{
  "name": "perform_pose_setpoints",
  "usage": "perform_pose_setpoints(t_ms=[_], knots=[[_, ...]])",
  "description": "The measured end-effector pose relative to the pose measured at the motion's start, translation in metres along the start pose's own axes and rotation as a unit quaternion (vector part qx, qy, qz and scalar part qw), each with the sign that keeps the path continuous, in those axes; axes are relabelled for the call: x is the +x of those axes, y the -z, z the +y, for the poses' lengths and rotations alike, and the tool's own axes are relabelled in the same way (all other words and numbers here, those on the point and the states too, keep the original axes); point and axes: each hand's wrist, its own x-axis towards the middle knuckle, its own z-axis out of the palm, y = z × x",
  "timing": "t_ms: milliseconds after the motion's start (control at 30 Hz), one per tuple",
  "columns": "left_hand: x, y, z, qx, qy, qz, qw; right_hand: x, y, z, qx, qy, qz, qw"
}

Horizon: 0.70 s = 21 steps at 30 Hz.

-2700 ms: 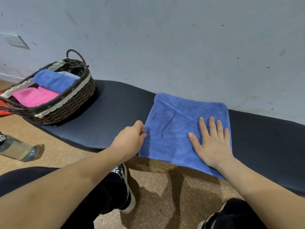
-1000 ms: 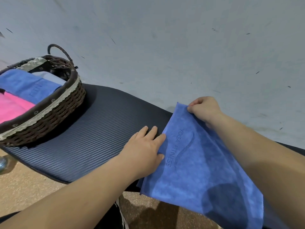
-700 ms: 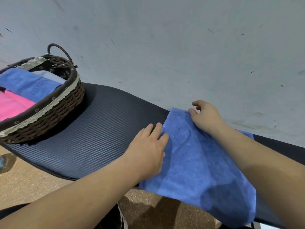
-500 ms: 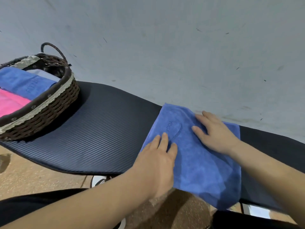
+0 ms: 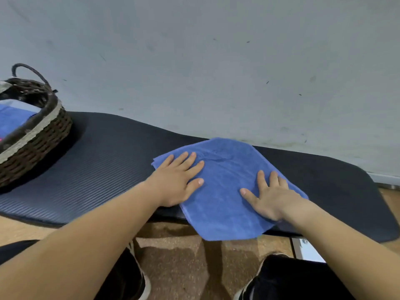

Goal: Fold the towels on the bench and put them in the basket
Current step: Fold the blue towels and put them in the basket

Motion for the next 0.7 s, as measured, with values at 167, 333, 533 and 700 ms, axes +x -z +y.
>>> perform_pose_setpoints(t_ms=[167,333,533,700], knots=[[0.027,0.017,0.019,0.092,0.037,-0.007,0.995,-0.018,0.007,-0.003,-0.055,-0.02,0.014,0.998],[0.023,0.009,0.052,0.02,0.119,-0.081,0.989,0.006,0.001,0.003,-0.025,0.099,0.076,0.992],[0.041,0.004,0.038,0.013,0.105,-0.083,0.991,0.03,-0.022,0.007,0.046,0.13,0.032,0.99],[0.058,0.004,0.006,-0.007,0.042,-0.018,0.999,0.019,-0.024,0.006,0.065,0.137,0.045,0.987]])
